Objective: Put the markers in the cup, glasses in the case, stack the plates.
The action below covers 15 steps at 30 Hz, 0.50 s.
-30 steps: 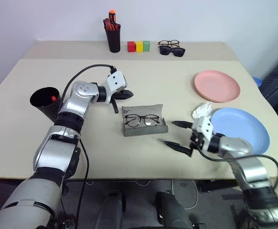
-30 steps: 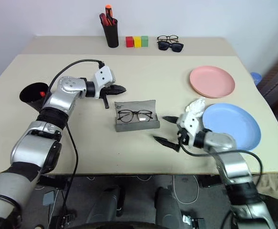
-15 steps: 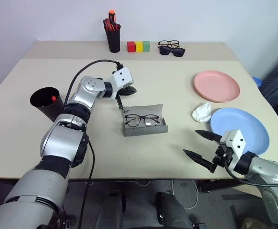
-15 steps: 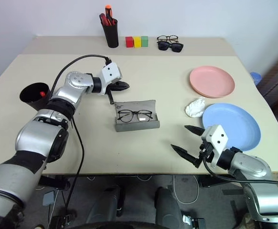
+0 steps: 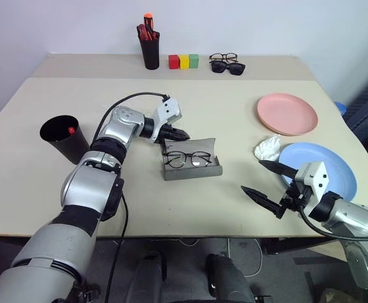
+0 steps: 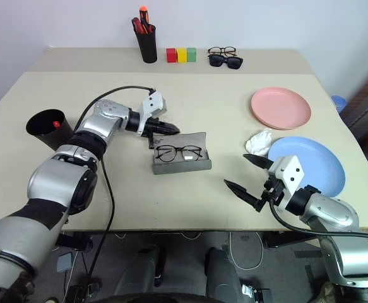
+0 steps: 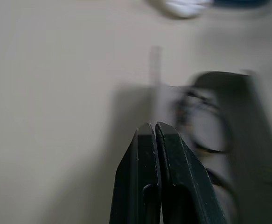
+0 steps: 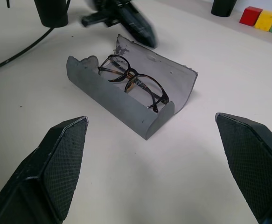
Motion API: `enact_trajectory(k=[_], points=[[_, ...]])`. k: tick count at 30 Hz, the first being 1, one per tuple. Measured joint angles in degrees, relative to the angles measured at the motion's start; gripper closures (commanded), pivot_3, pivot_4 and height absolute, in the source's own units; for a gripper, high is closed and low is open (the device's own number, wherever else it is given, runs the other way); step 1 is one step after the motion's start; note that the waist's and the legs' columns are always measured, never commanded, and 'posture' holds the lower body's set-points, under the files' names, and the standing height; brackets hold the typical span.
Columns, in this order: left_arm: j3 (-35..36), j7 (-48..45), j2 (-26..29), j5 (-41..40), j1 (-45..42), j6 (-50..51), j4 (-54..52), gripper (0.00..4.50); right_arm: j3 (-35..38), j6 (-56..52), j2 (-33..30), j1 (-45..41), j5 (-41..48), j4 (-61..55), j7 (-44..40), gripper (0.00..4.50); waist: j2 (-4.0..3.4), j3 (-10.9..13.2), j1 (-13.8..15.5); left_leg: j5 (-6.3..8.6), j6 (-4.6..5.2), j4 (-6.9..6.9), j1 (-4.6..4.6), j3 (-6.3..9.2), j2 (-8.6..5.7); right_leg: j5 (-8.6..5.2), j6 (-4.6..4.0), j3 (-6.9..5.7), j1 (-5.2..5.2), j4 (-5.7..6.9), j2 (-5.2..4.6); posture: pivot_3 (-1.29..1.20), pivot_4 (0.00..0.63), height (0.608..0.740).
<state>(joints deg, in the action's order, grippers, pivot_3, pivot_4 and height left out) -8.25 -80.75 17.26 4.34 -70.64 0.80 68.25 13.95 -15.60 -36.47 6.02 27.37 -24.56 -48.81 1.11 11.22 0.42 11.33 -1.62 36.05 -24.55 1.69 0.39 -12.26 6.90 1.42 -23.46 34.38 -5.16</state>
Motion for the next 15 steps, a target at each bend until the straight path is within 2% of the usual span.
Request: enact_trajectory(k=[4,7,10,15], points=[[-1.21,-7.88,2.31,-1.37,6.34,4.37,-11.03,4.46,-0.23,0.01,-0.02,-0.71,-0.05,0.05,0.06,0.0,-0.03,-0.01,-0.25,0.0,0.0,-0.01,0.03,0.01,0.04,0.0,-0.02,0.0,0.01,0.04,0.0,0.0,0.15,0.74],[-1.37,-6.96,2.36,-2.56,10.08,7.66,-16.59,4.46,-0.61,0.0,-0.02,-1.13,-0.11,0.17,0.08,0.0,-0.01,-0.01,-0.09,0.0,0.0,0.06,0.0,0.02,0.04,0.01,-0.02,0.0,0.0,0.05,0.0,0.0,0.15,0.74],[-0.84,0.1,2.31,-2.5,9.35,6.61,-16.98,4.46,-1.31,0.01,-0.02,-2.01,-0.14,0.41,0.07,0.0,0.0,0.0,0.31,0.0,0.01,0.1,0.0,0.02,0.04,0.01,-0.01,0.0,0.03,0.03,0.0,0.0,0.15,0.74],[-0.64,14.78,1.32,0.36,5.66,-1.0,-12.85,4.46,-1.94,0.05,-0.02,-2.47,-0.15,1.7,0.01,0.0,0.0,-0.01,0.31,0.01,0.02,0.09,0.0,0.01,0.02,0.01,0.0,0.0,0.04,0.01,0.0,0.0,0.15,0.74]])
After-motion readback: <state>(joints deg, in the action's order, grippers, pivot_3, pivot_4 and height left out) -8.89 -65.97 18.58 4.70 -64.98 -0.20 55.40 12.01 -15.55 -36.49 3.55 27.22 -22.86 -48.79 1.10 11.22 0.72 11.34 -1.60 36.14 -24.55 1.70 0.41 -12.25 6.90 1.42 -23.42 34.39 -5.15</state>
